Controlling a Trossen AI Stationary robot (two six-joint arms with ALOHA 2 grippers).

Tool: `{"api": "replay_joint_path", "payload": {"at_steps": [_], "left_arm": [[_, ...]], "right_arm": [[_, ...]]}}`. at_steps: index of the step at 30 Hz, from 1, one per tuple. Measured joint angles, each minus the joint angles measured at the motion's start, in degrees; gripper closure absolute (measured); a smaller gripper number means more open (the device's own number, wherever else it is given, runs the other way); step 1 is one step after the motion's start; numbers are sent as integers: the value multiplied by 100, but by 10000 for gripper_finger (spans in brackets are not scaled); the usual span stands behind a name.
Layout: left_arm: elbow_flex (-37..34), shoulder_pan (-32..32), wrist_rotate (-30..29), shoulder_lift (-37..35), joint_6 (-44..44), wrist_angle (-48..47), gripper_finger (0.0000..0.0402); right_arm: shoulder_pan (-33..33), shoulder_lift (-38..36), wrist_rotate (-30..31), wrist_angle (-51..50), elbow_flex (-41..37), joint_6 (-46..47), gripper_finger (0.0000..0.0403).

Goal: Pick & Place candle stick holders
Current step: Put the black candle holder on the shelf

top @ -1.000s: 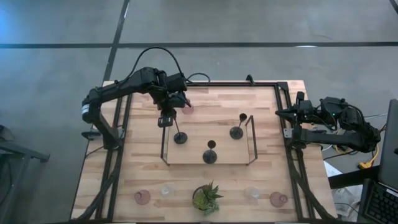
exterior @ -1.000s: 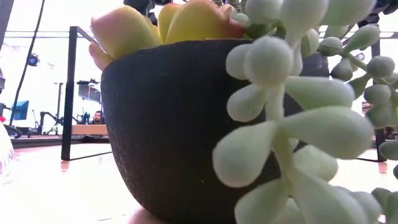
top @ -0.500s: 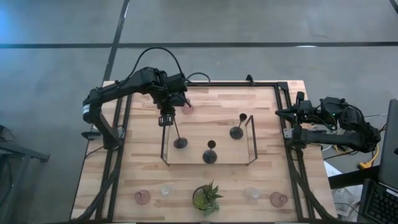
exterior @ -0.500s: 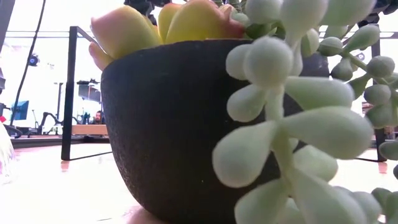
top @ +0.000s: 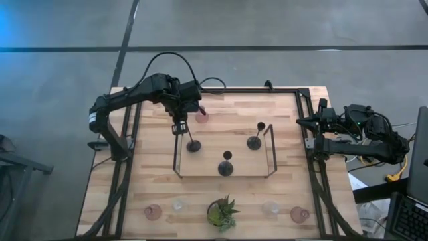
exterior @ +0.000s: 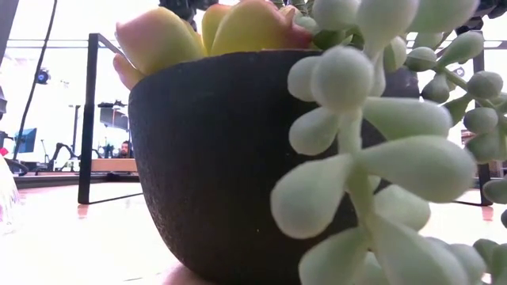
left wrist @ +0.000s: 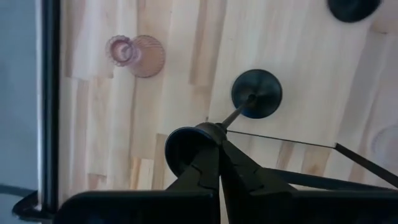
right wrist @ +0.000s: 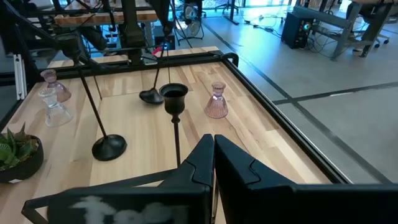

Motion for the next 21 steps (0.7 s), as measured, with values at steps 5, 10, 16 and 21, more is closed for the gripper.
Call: {"api": "replay_joint_path", "payload": {"at_steps": [5, 10, 16, 21], "left_arm": [[0, -2, -85, 0, -183, 1, 399], [2, -2, -130, -31, -285, 3, 399], [9, -2, -131, -138, -309, 1, 399], [-12, 0, -95, -121, -325, 5, 399]], "right_arm": [[0, 0, 1, 1, 2, 0, 394], [2, 0, 0, 0, 0, 0, 394], [0, 0, 0, 0, 2, 0, 394], [0, 0, 1, 0, 2, 1, 394]]}}
